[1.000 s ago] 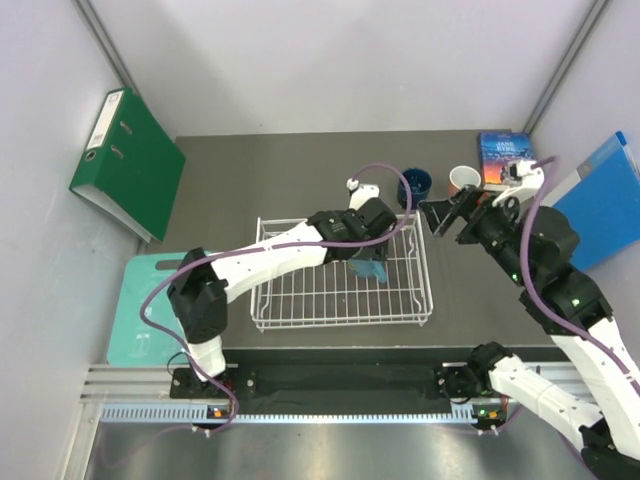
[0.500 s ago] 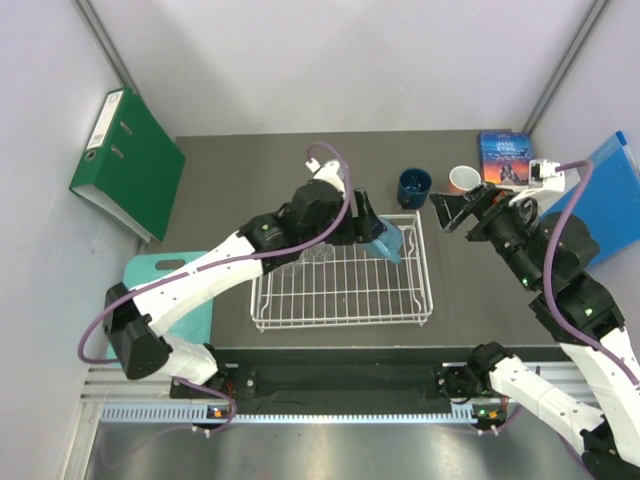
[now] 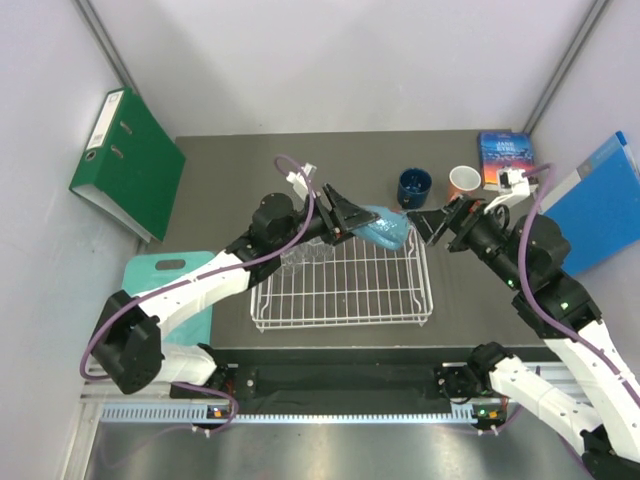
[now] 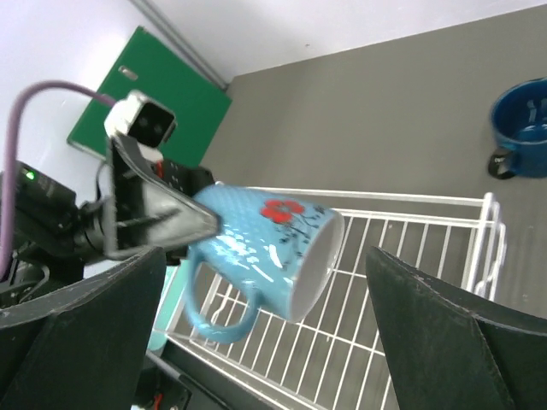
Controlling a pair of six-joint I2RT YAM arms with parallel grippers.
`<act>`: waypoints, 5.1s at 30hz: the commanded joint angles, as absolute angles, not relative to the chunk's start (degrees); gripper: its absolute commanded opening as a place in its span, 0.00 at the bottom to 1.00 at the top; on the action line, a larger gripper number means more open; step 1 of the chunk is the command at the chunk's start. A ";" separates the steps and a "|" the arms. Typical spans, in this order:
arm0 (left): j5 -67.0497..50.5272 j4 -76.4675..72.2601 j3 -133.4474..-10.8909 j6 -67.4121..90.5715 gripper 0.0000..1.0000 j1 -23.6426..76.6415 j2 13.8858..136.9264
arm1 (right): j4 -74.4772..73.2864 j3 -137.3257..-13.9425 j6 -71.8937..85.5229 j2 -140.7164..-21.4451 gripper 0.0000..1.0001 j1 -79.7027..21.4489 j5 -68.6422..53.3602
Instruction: Unload the cups from the dish rack
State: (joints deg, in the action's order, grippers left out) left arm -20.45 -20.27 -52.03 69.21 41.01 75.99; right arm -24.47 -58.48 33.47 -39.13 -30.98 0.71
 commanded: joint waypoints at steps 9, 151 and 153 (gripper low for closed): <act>-29.00 -43.42 -54.49 78.13 0.00 41.40 77.08 | -15.38 -56.34 35.86 -41.83 0.97 -31.55 -7.12; -37.79 -37.97 -59.06 76.73 0.69 39.02 83.85 | -5.98 -57.30 40.34 -43.51 0.00 -27.68 -26.98; -37.71 -37.36 -59.33 76.64 0.75 38.94 84.29 | -5.63 -56.87 40.60 -43.33 0.00 -27.69 -27.16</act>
